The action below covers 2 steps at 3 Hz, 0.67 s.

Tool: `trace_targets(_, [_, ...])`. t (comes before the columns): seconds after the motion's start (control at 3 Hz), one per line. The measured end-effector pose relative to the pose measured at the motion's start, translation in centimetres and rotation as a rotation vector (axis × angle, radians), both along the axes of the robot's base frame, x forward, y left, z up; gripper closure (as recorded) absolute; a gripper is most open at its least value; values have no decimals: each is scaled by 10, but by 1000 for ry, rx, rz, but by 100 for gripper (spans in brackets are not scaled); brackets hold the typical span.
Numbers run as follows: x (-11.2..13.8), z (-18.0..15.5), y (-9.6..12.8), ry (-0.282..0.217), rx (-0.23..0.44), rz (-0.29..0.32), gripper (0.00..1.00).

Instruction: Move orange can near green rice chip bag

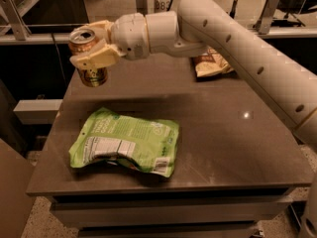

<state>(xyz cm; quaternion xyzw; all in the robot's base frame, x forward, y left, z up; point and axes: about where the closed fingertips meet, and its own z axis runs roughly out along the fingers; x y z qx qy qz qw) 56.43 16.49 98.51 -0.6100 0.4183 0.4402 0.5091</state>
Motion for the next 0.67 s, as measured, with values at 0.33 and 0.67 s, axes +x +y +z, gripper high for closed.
trace_targets(0.33, [-15, -9, -8, 21, 33, -25, 100])
trace_targets(0.67, [-19, -14, -16, 42, 58, -63, 83])
